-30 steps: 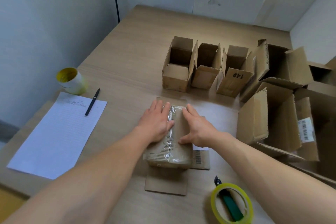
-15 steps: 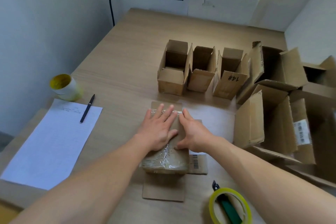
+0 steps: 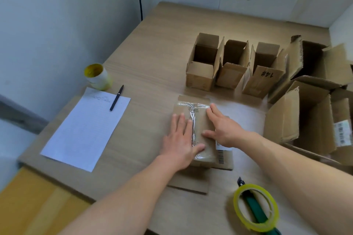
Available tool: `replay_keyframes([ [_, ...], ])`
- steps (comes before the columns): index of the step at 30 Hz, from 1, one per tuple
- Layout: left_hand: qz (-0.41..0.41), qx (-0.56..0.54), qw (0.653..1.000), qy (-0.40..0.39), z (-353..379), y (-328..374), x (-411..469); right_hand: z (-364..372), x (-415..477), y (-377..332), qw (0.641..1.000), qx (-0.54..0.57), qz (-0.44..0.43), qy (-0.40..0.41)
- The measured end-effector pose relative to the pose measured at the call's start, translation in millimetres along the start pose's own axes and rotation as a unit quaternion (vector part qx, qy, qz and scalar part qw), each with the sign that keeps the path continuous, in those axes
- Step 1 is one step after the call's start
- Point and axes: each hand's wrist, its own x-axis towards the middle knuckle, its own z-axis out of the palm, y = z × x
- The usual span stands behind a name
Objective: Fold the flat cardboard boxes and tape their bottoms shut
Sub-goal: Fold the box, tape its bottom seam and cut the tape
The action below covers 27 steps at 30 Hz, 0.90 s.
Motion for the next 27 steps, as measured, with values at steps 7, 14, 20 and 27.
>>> replay_keyframes([
  [7, -0.079, -0.251, 0.953, 0.148, 17, -17, -18, -3, -1, -18, 0.998, -0.011, 0.018, 0.056],
  [14, -0.094, -0.326, 0.939, 0.052, 23, -27, -23, 10, 11, -19, 0.991, 0.057, 0.036, 0.119],
  [20, -0.070, -0.323, 0.942, 0.057, 12, -40, -36, 20, -18, -23, 0.982, 0.132, 0.067, 0.116],
  [27, 0.006, -0.158, 0.987, -0.022, 21, -46, -41, 54, -51, -9, 0.999, -0.025, -0.020, -0.009],
])
